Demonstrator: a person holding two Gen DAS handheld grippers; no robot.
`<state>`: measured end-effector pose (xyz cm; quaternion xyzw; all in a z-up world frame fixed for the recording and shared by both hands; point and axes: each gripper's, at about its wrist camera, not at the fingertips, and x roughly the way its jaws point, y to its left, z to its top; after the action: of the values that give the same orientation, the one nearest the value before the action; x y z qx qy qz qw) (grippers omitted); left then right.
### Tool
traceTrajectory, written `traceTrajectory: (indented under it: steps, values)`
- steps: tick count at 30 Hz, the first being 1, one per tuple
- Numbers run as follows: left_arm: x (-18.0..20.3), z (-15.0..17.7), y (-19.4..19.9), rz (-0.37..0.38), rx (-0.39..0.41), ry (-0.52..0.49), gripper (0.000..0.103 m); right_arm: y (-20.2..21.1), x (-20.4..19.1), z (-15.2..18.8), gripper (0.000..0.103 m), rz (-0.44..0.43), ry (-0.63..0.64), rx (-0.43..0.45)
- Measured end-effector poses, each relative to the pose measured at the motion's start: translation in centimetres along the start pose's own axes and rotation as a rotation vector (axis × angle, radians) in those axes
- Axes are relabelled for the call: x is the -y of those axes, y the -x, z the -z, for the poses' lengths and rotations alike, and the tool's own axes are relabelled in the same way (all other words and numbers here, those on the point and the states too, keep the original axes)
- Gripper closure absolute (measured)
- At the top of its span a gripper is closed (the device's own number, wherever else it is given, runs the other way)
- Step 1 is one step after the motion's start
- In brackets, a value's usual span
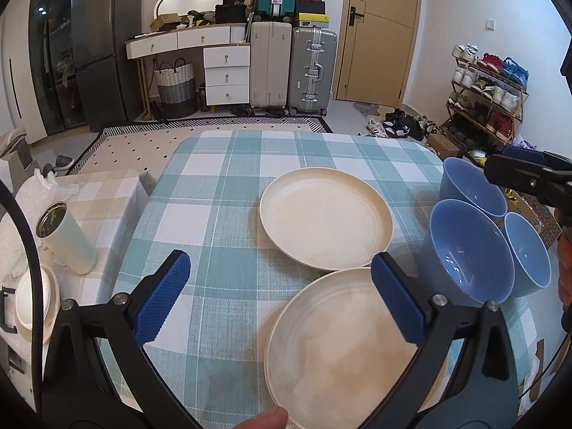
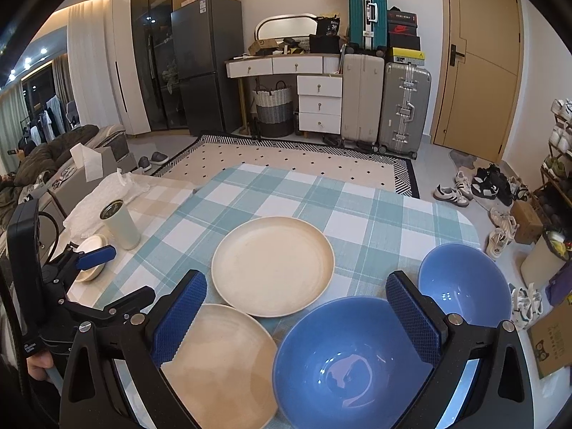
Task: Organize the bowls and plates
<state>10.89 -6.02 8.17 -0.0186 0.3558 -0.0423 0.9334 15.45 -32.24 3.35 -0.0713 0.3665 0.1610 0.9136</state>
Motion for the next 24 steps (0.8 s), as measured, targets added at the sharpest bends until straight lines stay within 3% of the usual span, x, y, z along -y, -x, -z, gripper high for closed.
traceTrajectory:
  steps: [24]
  values:
    - [0.4, -2.6, -9.0, -0.035, -0.106, 0.001, 0.002, -10.8, 3.9, -2.1, 0.001, 0.036, -0.079, -0.167]
